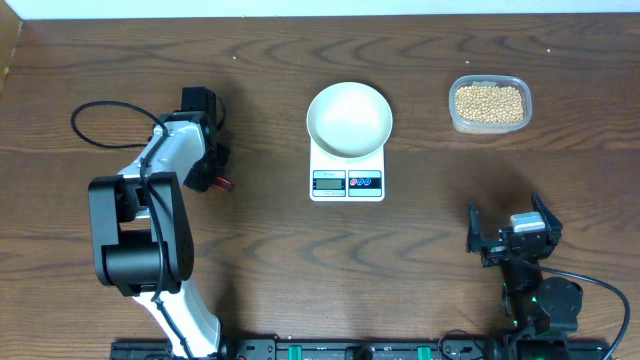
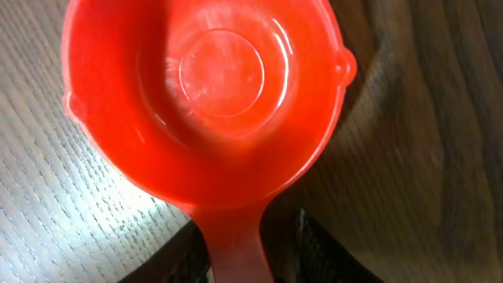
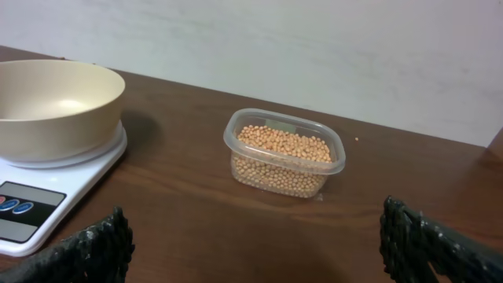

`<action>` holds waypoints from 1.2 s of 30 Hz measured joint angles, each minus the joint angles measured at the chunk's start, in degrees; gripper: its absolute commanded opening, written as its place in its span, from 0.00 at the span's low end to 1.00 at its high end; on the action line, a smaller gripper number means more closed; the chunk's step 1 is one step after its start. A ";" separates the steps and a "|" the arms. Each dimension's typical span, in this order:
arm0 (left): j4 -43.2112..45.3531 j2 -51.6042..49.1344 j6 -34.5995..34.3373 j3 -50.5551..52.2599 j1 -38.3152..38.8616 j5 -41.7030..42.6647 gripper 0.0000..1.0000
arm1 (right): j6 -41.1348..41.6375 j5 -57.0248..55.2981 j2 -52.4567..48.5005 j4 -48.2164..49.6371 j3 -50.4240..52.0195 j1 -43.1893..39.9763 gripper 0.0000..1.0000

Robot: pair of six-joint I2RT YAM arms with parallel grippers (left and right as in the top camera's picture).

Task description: Scoop item into bowl and weigh 50g on scale

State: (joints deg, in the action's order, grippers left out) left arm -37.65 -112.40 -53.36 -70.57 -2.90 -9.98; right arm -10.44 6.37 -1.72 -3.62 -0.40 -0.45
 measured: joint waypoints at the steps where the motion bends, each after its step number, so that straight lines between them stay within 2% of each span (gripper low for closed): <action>1: 0.00 0.00 -0.07 0.00 0.00 0.04 0.31 | 0.00 0.00 -0.02 0.00 0.00 0.00 0.99; 14: -0.48 -0.04 -0.31 -0.02 0.00 0.26 0.19 | 0.00 0.00 -0.02 0.00 0.00 0.00 0.99; 15: -0.61 -0.04 -0.26 -0.02 0.00 0.24 0.14 | 0.00 0.00 0.00 0.00 0.00 0.00 0.99; 18: -0.98 -0.04 -0.42 -0.11 0.00 0.22 0.11 | 0.00 0.00 -0.02 0.00 0.00 0.00 0.99; 25: -1.57 0.94 -0.42 -0.13 0.00 0.66 0.10 | 0.00 0.02 -0.02 0.00 0.00 0.00 0.99; 36: -1.57 17.00 0.02 -0.11 1.16 2.67 0.09 | 0.00 0.00 0.00 0.02 0.00 0.00 0.99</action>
State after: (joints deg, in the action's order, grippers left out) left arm -39.22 -95.39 -53.34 -70.67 -1.74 -7.31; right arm -10.44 6.37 -1.72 -3.60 -0.40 -0.45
